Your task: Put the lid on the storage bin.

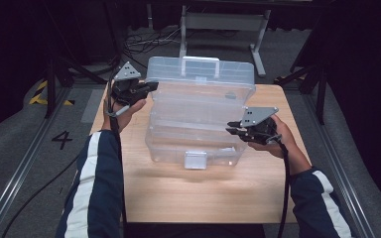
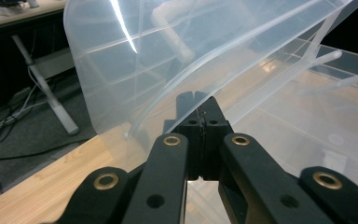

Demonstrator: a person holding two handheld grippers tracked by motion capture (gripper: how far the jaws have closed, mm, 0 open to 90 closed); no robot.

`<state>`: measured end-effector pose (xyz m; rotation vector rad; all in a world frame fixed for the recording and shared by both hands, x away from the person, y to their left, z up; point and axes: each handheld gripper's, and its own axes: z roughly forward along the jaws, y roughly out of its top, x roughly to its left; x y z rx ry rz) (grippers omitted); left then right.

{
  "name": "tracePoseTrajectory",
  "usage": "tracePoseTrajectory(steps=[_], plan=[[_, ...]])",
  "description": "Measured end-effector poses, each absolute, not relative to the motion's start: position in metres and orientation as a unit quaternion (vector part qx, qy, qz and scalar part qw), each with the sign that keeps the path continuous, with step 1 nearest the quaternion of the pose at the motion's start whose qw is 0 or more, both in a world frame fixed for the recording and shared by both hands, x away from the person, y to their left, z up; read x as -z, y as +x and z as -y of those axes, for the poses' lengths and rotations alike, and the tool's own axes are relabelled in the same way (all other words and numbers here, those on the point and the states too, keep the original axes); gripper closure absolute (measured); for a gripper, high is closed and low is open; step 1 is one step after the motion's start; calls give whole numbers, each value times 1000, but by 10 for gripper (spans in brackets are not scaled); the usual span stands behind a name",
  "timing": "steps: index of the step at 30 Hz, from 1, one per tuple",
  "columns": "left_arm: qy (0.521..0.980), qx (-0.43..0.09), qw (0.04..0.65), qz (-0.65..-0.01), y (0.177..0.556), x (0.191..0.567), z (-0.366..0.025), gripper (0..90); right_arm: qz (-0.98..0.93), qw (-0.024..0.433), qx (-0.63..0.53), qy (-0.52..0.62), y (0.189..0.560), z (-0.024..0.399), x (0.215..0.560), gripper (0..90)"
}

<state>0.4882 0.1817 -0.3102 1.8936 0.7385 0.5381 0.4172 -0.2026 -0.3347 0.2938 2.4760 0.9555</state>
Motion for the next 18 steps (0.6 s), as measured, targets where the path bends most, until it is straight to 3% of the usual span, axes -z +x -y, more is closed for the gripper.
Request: tracePoseTrajectory(steps=[18], plan=[[794,-231,482,-290,472,313,-183,900,-902,236,-345,109,409,213,335,827]])
